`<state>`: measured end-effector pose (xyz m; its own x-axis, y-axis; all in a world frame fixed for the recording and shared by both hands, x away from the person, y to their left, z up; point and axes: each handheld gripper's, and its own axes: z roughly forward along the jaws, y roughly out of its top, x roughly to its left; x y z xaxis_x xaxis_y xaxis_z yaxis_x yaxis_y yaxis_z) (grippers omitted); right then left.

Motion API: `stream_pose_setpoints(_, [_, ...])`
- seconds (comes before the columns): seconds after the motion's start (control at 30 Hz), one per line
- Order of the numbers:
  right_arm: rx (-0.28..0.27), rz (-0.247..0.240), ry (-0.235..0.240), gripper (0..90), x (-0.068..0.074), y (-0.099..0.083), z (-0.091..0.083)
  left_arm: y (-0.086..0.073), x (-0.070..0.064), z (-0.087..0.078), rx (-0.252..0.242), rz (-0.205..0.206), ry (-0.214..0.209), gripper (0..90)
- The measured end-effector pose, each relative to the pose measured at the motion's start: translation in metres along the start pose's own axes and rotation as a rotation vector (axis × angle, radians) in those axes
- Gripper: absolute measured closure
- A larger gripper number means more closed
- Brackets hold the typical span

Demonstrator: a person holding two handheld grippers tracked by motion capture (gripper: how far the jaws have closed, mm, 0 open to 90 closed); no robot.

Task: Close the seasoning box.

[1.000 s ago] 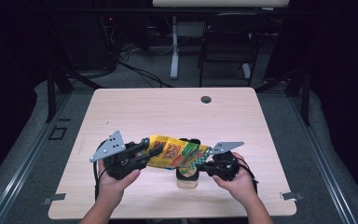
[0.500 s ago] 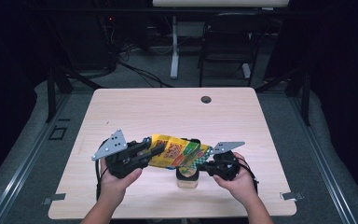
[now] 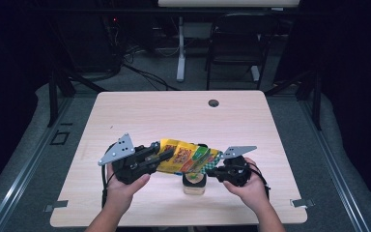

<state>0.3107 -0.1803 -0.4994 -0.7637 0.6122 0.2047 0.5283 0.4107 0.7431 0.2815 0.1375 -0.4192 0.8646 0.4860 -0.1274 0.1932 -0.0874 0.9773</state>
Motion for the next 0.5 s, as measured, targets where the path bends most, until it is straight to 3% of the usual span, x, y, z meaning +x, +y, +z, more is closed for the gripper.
stream_pose_setpoints(0.5, [-0.005, 0.019, 0.016, 81.8, -0.0052, -0.0028, -0.0014, 0.0008, -0.0009, 0.003, 0.006, 0.007, 0.0, 73.4])
